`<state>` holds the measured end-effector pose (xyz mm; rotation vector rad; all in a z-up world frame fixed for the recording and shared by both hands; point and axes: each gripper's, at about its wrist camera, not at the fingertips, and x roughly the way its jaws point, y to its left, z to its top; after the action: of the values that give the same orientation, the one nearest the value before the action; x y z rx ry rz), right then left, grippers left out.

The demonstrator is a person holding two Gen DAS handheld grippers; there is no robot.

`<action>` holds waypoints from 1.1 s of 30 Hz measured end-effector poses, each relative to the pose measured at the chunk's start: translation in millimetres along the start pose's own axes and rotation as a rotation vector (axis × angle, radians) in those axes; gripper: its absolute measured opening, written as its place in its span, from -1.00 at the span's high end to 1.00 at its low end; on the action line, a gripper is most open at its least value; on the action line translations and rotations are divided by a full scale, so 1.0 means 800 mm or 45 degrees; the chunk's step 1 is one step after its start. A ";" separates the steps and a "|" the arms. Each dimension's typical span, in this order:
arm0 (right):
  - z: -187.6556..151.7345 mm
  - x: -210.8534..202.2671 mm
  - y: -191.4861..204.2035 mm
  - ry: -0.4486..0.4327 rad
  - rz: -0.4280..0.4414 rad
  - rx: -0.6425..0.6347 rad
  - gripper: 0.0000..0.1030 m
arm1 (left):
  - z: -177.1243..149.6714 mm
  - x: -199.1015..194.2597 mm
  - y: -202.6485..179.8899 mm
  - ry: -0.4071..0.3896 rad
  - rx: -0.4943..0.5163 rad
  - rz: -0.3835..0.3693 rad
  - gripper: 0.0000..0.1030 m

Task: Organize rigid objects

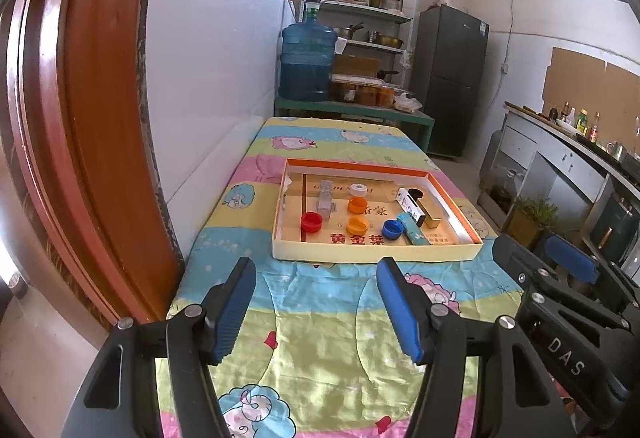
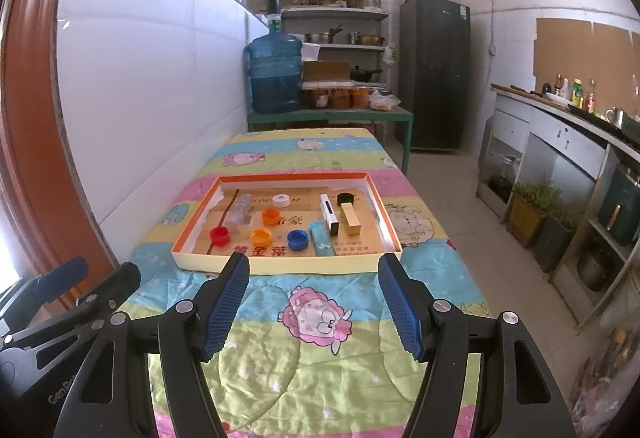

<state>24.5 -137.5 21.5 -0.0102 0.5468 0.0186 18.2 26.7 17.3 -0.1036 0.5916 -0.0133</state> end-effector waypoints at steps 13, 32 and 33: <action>-0.006 0.005 0.001 0.013 0.000 0.011 -0.33 | -0.005 0.006 -0.004 0.024 0.013 -0.007 -0.23; -0.012 0.019 -0.014 0.038 -0.010 0.040 -0.33 | -0.011 0.014 -0.010 0.031 0.035 0.014 -0.23; -0.012 0.021 -0.013 0.044 -0.009 0.039 -0.33 | -0.012 0.015 -0.010 0.034 0.039 0.016 -0.23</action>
<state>33.8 -148.0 4.7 0.0177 0.5817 0.0034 23.1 17.0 3.5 -0.0702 0.6187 -0.0115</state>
